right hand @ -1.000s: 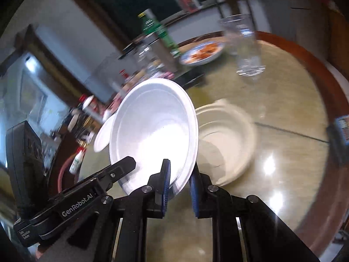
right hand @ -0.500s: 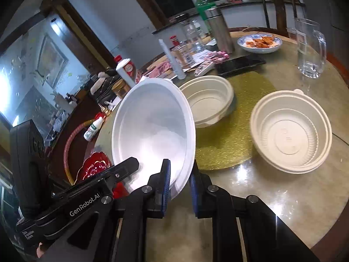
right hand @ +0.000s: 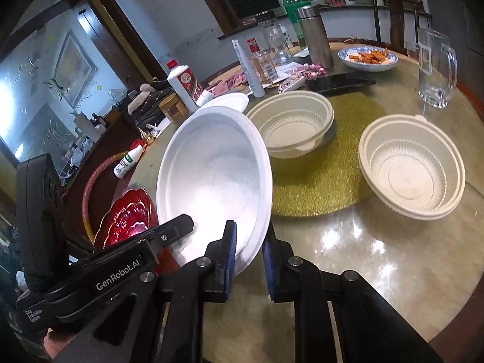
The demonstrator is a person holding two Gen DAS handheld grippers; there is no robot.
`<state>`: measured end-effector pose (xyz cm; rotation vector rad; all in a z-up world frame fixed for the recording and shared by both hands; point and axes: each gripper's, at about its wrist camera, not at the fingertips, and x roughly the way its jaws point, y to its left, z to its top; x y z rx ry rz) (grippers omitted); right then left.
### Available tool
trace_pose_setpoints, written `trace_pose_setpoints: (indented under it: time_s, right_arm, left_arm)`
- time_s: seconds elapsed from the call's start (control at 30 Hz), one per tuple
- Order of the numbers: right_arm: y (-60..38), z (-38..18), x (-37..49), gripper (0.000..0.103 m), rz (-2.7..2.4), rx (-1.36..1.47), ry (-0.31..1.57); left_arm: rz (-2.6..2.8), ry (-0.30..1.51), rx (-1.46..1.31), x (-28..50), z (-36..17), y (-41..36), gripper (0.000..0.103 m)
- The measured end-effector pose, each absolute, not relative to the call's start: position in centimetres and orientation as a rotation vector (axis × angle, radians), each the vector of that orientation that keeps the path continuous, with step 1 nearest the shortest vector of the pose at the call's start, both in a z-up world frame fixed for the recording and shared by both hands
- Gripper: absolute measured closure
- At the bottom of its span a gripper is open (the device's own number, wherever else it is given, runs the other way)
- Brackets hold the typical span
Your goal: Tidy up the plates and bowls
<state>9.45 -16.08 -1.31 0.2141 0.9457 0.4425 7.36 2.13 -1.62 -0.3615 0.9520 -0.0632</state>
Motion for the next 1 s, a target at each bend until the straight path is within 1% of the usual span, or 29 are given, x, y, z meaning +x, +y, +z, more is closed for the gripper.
trace_pose_setpoints:
  time_s: [0.27,0.67,1.0]
  right_arm:
    - [-14.9,-2.0,8.0,0.086,0.429,0.186,0.942]
    - [-10.0,-0.7,4.9,0.086,0.491,0.049,0.868]
    - [-3.7,-0.1,5.4,0.086,0.614,-0.009,0.855]
  left_arm:
    - [-0.078,0.948,-0.379,5.6,-2.4,3.3,0.087]
    - [-0.024,0.866,-0.390,2.0,-1.3,7.0,0.086]
    - [0.098,0.795,-0.442,0.0,-0.9,12.5,0.086]
